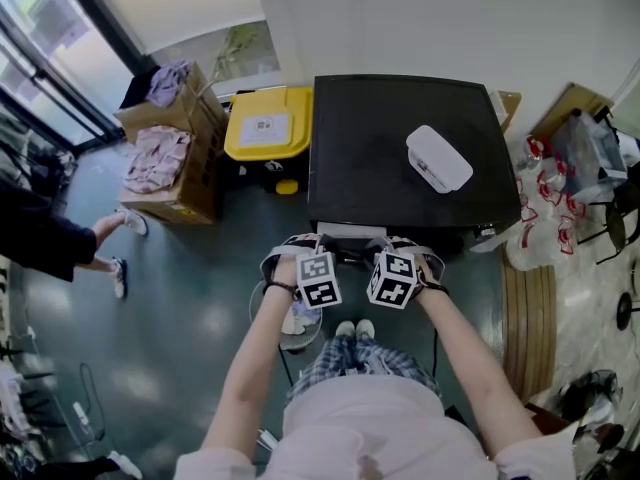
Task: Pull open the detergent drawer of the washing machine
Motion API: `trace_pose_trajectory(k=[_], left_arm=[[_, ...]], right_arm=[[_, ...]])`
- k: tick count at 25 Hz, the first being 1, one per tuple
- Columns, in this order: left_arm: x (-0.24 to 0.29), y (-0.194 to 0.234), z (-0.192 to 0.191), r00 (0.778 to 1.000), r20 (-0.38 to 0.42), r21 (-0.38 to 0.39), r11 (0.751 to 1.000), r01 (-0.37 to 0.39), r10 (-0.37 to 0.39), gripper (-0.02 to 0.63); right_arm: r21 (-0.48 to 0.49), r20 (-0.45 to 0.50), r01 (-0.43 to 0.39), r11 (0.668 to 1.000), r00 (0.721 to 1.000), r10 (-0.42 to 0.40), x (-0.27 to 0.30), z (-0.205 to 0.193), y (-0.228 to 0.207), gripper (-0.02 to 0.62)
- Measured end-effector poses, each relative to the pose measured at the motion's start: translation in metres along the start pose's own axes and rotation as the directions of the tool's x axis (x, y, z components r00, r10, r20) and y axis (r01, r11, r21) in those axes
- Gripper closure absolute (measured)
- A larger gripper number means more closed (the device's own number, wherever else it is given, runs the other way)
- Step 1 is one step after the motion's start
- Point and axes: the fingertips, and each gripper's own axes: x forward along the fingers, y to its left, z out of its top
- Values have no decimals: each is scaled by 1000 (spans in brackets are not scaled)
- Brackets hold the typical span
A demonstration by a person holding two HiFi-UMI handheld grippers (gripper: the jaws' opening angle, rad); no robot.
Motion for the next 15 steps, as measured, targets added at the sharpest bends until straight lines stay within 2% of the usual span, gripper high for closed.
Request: trace_pose_trajectory(k=[6, 15], left_arm=[[-3, -28, -1, 1000, -5, 11, 1000, 29, -29, 541], [-11, -55, -2, 999, 4, 0, 999, 43, -43, 541]], right_arm=[[11, 5, -52, 999, 999, 52, 0, -4, 29, 543], [44, 20, -83, 996, 996, 82, -7, -3, 55, 546]])
